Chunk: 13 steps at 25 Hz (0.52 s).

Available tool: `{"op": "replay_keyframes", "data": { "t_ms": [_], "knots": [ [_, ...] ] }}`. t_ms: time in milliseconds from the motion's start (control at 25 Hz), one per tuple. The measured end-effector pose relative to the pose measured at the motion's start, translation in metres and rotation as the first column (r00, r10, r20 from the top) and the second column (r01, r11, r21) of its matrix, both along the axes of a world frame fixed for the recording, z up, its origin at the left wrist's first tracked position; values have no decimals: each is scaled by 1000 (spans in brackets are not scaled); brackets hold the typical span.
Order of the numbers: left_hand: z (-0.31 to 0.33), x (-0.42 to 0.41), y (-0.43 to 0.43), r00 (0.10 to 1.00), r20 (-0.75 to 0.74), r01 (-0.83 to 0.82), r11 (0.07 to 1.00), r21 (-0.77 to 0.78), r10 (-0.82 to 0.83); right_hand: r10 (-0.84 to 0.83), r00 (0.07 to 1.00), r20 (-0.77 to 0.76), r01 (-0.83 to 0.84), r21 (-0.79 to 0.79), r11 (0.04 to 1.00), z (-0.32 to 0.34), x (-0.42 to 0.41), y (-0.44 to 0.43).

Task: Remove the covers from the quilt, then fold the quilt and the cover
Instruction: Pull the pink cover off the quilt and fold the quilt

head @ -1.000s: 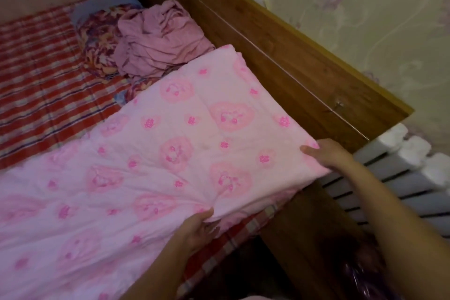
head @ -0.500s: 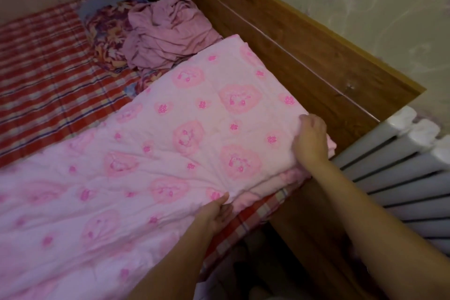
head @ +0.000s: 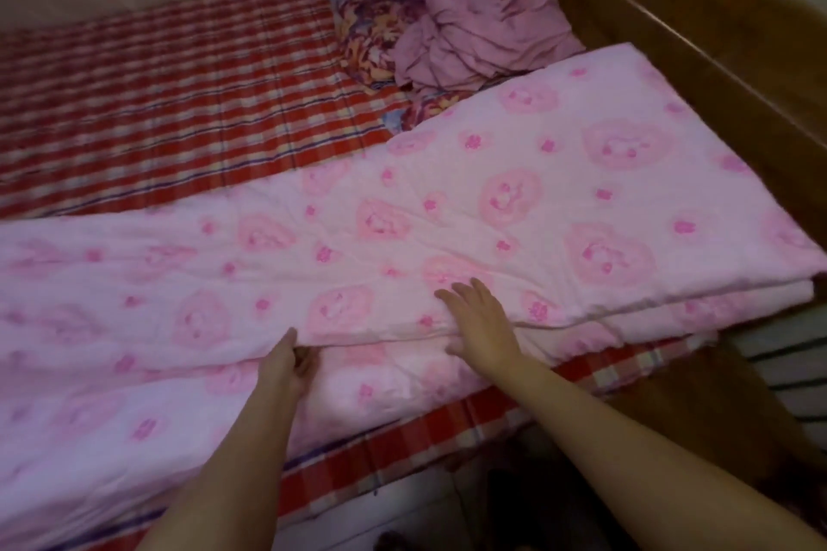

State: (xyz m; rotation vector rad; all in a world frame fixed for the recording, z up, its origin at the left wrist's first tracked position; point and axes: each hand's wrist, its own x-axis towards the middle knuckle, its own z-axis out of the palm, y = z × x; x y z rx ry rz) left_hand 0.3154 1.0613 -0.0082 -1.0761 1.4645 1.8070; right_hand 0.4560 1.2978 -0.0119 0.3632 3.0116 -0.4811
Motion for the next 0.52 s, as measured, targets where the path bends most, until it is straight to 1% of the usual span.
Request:
{"op": "replay_keyframes", "data": {
  "t_ms": [40,80,160,200,240,280,320,360,440,480,520],
  "knots": [
    [-2,-6,-8,999,-14,46,998,-31,-46,17,999,47,-19,46,999,-1,-13,-9],
    [-4,-8,-19,994,-36,104,993,-52,-106,16,998,56,-21,86,996,-3,-23,-20],
    [0,-1,-34,974,-119,186,980,-76,-194,19,1000,11,-21,143,990,3,-33,-36],
    [1,8,-39,963,-144,217,972,-87,-228,36,999,33,-40,137,990,7,-32,-37],
    [0,19,-48,949,-153,261,959,-113,-276,46,994,99,-57,119,991,12,-27,-39],
    [-4,32,-60,926,-159,318,934,-166,-343,66,971,229,-100,139,985,14,-20,-43],
    [-9,46,-72,893,-136,387,887,-254,-429,54,930,363,-115,149,982,12,-9,-46],
    [-13,56,-82,847,-99,466,819,-335,-523,42,889,455,-130,164,978,6,0,-50],
    [-29,67,-97,753,-11,594,687,-418,-658,33,815,579,-150,156,976,5,4,-64],
    [-35,67,-100,735,29,625,662,-414,-677,15,792,610,-134,151,979,4,0,-71],
    [-43,66,-103,739,48,630,663,-405,-673,2,764,645,-145,168,975,1,-10,-77]
  ]
}}
